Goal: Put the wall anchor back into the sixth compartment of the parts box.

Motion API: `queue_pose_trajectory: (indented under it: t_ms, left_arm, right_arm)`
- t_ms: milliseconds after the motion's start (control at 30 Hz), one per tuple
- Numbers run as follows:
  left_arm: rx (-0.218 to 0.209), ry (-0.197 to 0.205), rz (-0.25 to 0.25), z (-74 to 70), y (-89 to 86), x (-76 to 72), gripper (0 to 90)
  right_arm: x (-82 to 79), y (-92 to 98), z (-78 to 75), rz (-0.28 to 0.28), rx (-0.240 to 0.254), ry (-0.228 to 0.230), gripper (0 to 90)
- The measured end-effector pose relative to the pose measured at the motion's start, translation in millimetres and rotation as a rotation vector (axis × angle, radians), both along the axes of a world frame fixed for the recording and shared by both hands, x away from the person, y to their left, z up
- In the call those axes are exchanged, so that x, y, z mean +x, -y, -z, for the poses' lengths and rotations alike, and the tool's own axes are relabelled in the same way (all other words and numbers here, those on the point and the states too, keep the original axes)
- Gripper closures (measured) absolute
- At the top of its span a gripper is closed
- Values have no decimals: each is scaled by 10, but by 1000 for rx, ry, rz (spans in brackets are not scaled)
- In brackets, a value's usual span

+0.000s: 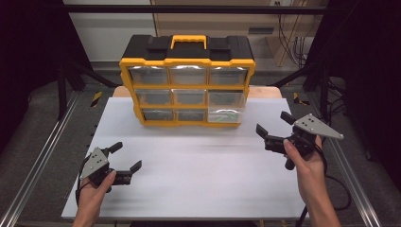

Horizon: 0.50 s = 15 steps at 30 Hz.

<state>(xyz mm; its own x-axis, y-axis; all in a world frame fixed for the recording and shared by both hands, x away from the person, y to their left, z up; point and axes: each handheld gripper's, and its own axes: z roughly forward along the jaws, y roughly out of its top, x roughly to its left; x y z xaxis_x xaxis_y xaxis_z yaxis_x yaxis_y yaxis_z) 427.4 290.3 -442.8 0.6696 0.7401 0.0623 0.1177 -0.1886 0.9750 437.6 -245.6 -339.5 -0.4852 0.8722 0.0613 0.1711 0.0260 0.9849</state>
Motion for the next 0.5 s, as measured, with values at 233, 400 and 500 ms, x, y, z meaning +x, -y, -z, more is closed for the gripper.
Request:
queue_pose_trajectory:
  t_ms: [233, 400, 500]
  left_arm:
    - [2, 0, 4, 0, -2, -1, 12]
    - [3, 1, 5, 0, -2, -1, 12]
    - [3, 2, 6, 0, -5, -2, 12]
  right_arm:
    - [-87, 6, 181, -1, -7, -9, 58]
    - [-136, 2, 294, -1, -6, -10, 59]
    - [-160, -12, 364, -3, -13, -15, 60]
